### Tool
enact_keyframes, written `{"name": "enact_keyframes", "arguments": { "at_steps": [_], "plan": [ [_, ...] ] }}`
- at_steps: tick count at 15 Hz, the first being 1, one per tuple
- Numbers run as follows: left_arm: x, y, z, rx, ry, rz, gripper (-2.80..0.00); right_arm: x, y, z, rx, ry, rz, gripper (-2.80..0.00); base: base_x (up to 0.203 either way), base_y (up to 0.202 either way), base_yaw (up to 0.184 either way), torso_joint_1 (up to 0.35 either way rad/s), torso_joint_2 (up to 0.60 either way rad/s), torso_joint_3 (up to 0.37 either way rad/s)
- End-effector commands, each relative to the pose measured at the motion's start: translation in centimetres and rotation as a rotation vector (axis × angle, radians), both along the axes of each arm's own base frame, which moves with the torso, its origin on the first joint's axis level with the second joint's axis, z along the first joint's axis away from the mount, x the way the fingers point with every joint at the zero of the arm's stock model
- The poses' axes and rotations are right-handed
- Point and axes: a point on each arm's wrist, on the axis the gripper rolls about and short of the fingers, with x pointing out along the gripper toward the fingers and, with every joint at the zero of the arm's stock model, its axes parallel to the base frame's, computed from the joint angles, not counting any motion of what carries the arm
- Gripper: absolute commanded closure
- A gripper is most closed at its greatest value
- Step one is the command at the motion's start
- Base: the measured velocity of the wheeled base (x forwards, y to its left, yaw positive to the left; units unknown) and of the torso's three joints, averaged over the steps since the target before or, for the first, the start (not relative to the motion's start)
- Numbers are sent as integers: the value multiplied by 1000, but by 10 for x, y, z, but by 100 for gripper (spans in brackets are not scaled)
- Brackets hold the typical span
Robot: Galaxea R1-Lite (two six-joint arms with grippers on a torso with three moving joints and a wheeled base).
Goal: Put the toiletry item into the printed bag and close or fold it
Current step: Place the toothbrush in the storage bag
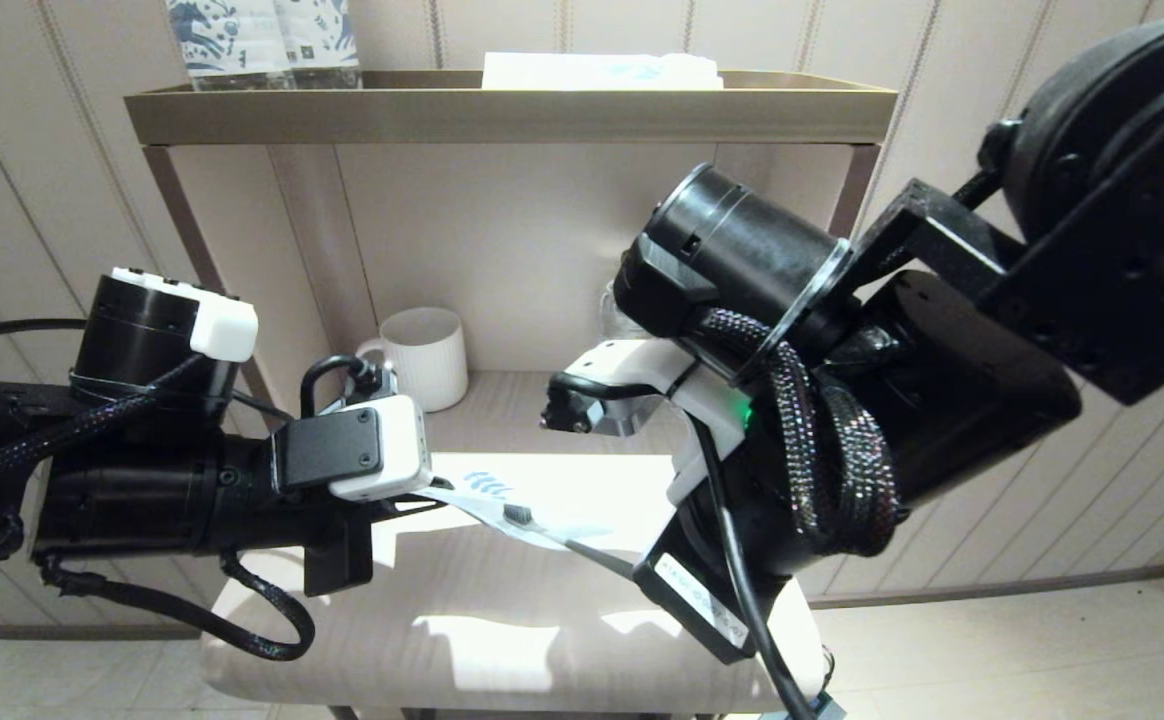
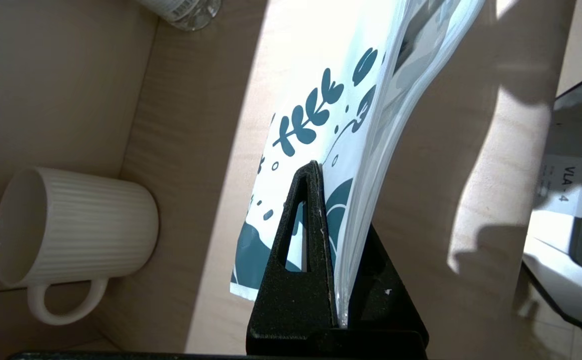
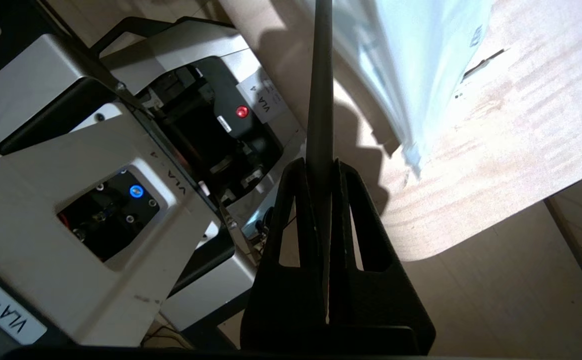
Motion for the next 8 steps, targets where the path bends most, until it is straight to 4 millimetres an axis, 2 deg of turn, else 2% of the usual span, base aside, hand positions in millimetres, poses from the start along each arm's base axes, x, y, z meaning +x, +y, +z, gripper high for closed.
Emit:
{"name": "enact_keyframes", "arguments": {
  "at_steps": [1,8],
  "plan": [
    [-1,0,1,-6,-1,-14,0,5,6,-6,-15,-17,-15,0,0,0,0,0,0,0],
    [-6,3,-2,-21,26,-11,0,11,17,-2,70,-93,-15,0,0,0,0,0,0,0]
  ]
}}
